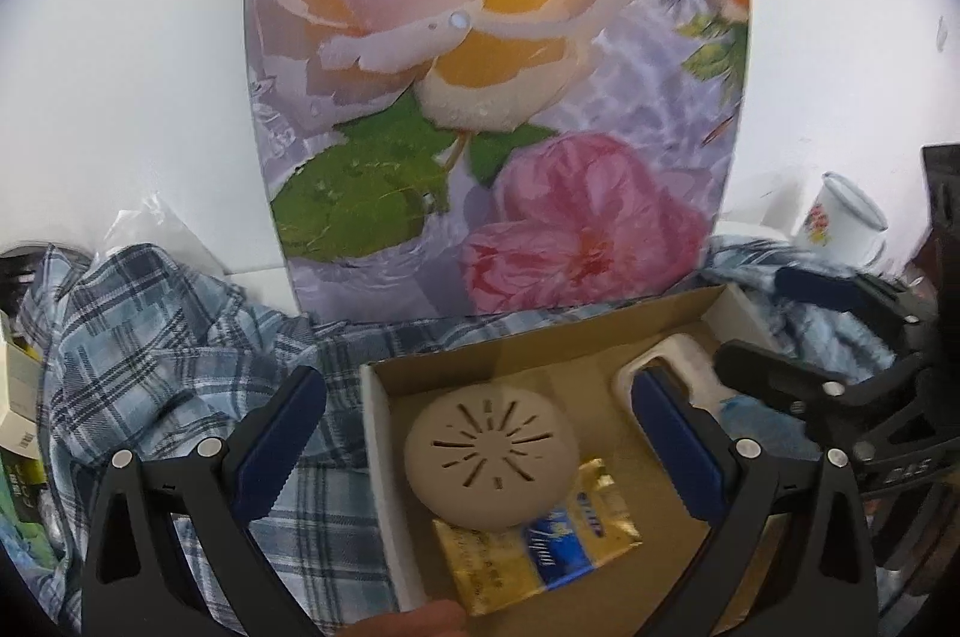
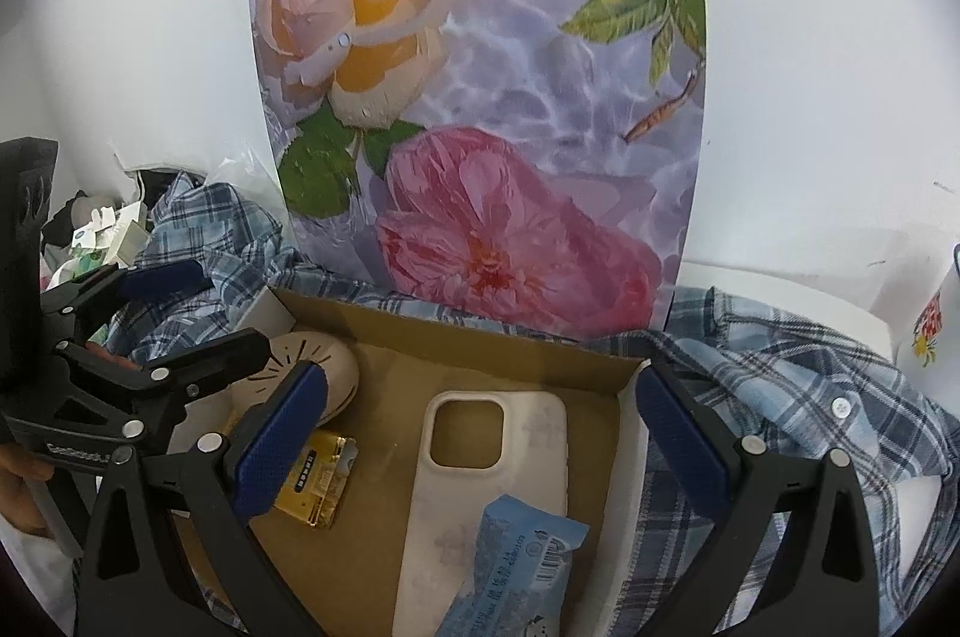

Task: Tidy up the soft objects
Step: 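Open both grippers to release the vent disc and wet-wipe pack in the box, then raise both tools up and away from the box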

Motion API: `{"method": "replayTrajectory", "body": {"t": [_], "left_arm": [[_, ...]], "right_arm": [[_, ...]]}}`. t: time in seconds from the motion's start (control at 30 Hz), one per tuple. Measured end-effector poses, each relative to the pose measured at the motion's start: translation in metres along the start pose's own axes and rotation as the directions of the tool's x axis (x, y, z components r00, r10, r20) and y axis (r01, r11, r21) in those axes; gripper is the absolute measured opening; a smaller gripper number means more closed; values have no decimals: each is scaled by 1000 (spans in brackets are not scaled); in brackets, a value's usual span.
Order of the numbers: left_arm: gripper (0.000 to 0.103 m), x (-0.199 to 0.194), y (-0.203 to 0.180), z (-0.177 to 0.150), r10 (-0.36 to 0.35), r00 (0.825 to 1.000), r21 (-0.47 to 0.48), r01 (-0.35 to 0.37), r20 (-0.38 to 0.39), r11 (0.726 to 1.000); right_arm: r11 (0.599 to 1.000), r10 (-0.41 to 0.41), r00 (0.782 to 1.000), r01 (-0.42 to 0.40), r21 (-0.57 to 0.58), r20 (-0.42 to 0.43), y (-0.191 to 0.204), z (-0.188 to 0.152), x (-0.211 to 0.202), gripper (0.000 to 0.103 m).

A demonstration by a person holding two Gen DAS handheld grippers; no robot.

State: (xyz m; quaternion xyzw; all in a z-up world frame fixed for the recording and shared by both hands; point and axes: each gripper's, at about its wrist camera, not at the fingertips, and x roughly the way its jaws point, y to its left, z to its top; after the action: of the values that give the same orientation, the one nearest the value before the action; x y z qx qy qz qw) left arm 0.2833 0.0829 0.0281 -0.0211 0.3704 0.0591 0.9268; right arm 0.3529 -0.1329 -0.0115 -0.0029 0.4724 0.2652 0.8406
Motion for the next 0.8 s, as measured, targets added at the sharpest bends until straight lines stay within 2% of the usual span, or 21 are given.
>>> {"method": "replayTrajectory", "body": {"t": [0.27,0.47,0.6,0.8], "left_arm": [[103,-27,-5,7,-45,997,3,45,60,999],[103,-46,-8,12,-71,992,16,70,108,997],[103,-60,-11,15,-58,988,35,53,145,998],[103,-80,-11,18,-90,977,17,88,195,996]], "right_arm": [[999,-17,998,18,-26,57,6,10,-28,103],[995,-59,992,67,-74,110,16,18,-50,103],[994,-52,988,64,-84,145,22,23,-65,103],[994,-37,980,57,-96,197,30,29,-89,103]]}}
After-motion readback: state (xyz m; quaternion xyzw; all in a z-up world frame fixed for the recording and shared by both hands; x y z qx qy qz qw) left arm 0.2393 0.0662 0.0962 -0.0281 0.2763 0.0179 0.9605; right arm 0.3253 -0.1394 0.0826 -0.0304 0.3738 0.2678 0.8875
